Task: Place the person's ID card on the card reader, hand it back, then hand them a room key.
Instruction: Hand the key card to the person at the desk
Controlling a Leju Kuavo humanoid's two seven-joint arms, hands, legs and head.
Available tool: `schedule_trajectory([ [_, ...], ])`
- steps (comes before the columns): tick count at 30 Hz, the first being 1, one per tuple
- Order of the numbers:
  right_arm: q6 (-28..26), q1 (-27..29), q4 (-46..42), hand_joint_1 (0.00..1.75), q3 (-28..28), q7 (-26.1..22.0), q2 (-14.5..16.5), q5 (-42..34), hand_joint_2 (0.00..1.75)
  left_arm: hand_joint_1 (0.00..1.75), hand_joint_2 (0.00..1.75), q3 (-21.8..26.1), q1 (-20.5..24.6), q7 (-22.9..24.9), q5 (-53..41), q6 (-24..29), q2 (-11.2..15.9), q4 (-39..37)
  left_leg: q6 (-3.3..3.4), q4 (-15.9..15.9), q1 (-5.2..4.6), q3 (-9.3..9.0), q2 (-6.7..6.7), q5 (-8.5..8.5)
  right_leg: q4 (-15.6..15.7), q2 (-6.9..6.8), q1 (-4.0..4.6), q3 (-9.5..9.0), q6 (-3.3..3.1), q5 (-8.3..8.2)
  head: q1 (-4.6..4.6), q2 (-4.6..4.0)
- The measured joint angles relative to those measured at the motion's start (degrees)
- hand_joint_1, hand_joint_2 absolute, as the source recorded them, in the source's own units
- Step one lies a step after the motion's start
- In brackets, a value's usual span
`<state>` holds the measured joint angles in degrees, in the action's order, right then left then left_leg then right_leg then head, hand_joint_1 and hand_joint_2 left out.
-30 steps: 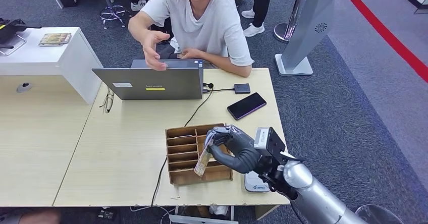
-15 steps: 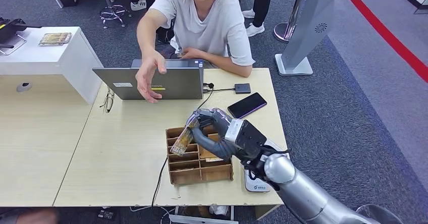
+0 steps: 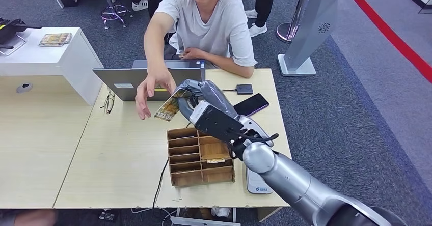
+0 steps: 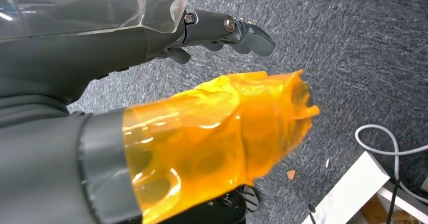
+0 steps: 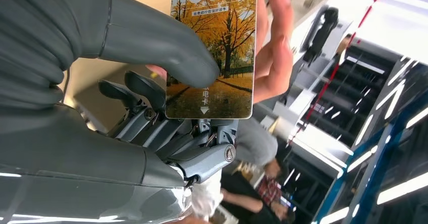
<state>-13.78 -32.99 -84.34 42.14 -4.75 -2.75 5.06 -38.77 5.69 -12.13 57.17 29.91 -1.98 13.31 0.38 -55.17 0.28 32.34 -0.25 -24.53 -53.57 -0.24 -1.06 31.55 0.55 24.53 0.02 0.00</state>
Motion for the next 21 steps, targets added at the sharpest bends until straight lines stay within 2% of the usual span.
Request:
schedule_trajectory([
  [4,-5.8,-1.5,2.2,1.75,0.2,3.1,1.1,7.3,1.75,0.0,0.0,0.5,-0.3,1.7,3.0,0.0,0.0,-0.2,0.0,0.0,0.0,0.0,0.0,-0.01,0.0,0.0,0.0,-0.01,0.0,0.01,0.01,0.0],
  [7,-9.2,-1.3,3.0,1.75,-0.9,4.3,1.0,13.5,1.75,0.0,0.0,2.4,-2.2,-0.4,6.8,0.0,-0.6,-1.2,-0.01,0.0,-0.03,0.0,0.04,-0.03,0.0,0.1,-0.02,0.05,0.01,0.02,0.02,0.0],
  [13,-9.5,0.1,3.5,1.75,-3.3,6.4,1.0,21.1,1.75,0.0,0.0,5.7,-3.1,-1.6,9.1,3.6,-3.2,-2.1,0.02,0.0,-0.06,0.07,-0.07,-0.05,0.1,-0.06,-0.04,0.06,0.04,0.04,0.02,0.0],
  [21,-9.0,1.3,4.0,1.7,-5.0,6.9,2.0,22.0,1.75,0.0,0.0,7.2,-2.7,-1.0,9.5,3.6,-4.2,-2.2,-0.01,0.0,-0.03,0.03,-0.04,-0.02,0.0,-0.01,-0.02,0.06,0.01,0.02,0.01,0.0],
])
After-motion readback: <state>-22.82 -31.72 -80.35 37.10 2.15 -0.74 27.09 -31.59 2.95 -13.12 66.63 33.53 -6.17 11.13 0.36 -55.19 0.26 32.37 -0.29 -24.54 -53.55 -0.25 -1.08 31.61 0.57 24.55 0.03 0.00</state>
